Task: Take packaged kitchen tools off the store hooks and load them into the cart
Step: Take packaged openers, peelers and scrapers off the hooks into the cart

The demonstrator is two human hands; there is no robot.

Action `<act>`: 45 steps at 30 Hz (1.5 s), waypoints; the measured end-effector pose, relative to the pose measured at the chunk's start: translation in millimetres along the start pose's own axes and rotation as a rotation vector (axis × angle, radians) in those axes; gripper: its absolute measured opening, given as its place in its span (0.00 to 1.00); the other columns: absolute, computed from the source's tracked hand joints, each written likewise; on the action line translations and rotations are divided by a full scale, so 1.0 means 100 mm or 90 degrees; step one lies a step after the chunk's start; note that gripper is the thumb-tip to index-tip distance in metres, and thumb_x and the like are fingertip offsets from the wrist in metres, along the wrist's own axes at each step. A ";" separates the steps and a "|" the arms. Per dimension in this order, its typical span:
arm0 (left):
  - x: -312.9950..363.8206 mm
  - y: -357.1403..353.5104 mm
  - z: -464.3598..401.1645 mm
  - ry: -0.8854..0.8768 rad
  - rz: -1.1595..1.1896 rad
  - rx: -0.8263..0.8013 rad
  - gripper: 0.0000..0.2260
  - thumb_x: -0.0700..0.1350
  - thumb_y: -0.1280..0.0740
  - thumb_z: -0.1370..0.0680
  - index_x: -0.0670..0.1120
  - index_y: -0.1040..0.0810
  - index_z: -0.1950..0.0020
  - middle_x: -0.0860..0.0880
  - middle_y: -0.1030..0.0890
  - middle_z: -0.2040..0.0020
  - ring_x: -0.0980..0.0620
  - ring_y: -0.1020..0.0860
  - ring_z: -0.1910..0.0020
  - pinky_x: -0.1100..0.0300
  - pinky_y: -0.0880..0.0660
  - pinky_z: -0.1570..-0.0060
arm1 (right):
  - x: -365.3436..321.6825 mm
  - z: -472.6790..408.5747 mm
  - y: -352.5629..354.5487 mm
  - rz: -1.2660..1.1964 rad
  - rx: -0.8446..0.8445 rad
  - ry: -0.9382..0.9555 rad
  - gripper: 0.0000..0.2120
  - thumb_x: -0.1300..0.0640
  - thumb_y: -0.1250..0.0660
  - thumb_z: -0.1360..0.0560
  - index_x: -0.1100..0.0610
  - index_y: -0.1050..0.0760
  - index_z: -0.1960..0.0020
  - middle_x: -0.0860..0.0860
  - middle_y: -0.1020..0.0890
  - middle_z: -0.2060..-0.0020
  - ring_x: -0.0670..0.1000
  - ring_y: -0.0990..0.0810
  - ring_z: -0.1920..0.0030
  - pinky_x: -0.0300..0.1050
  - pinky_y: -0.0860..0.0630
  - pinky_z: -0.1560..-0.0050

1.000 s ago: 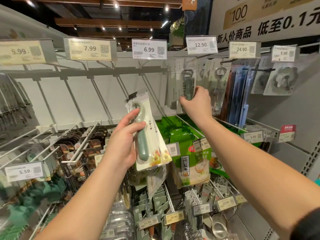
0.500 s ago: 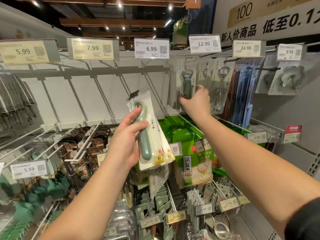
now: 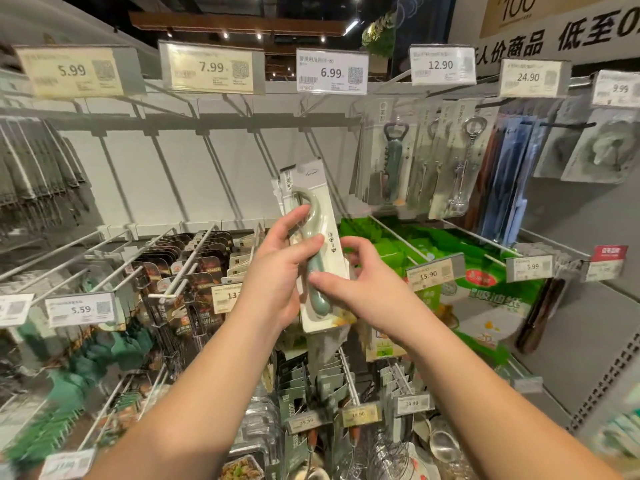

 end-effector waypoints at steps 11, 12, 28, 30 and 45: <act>-0.13 0.16 0.00 -0.003 -0.009 0.014 0.12 0.27 0.42 0.20 0.44 0.28 0.52 0.42 0.20 0.55 0.45 0.18 0.56 0.51 0.18 0.55 | -0.09 0.10 -0.05 0.107 0.031 -0.046 0.16 0.48 0.32 0.25 0.45 0.33 0.40 0.38 0.22 0.56 0.36 0.24 0.59 0.34 0.31 0.66; -0.16 0.17 -0.02 -0.010 -0.019 0.034 0.12 0.27 0.41 0.20 0.44 0.29 0.52 0.42 0.22 0.55 0.45 0.20 0.54 0.49 0.20 0.49 | -0.11 0.12 -0.06 0.117 0.036 -0.043 0.15 0.49 0.33 0.24 0.45 0.34 0.41 0.38 0.22 0.57 0.35 0.25 0.61 0.32 0.31 0.68; -0.07 0.25 0.03 0.095 0.054 0.019 0.10 0.39 0.35 0.19 0.39 0.22 0.38 0.39 0.14 0.51 0.42 0.14 0.55 0.49 0.16 0.61 | -0.15 0.06 -0.13 0.027 0.057 -0.036 0.15 0.48 0.31 0.24 0.46 0.30 0.40 0.43 0.18 0.54 0.43 0.19 0.60 0.38 0.27 0.66; -0.06 0.26 0.03 0.082 0.042 0.017 0.10 0.39 0.35 0.19 0.40 0.22 0.38 0.40 0.14 0.50 0.43 0.14 0.55 0.50 0.17 0.62 | -0.17 0.06 -0.13 0.084 0.080 -0.001 0.11 0.50 0.32 0.24 0.45 0.27 0.42 0.42 0.20 0.55 0.45 0.19 0.56 0.41 0.23 0.59; 0.11 0.32 0.00 -0.017 0.009 0.016 0.10 0.37 0.35 0.19 0.41 0.21 0.38 0.44 0.14 0.51 0.48 0.14 0.54 0.50 0.17 0.50 | -0.17 -0.13 0.07 0.123 0.206 0.007 0.21 0.48 0.31 0.25 0.49 0.34 0.36 0.43 0.18 0.54 0.43 0.18 0.57 0.45 0.22 0.60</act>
Point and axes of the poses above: each hand's wrist, its own z-axis away from the middle knuckle, its own y-axis out of the back of the hand, x = y × z, the point moved 1 cm from there along -z, towards the middle knuckle
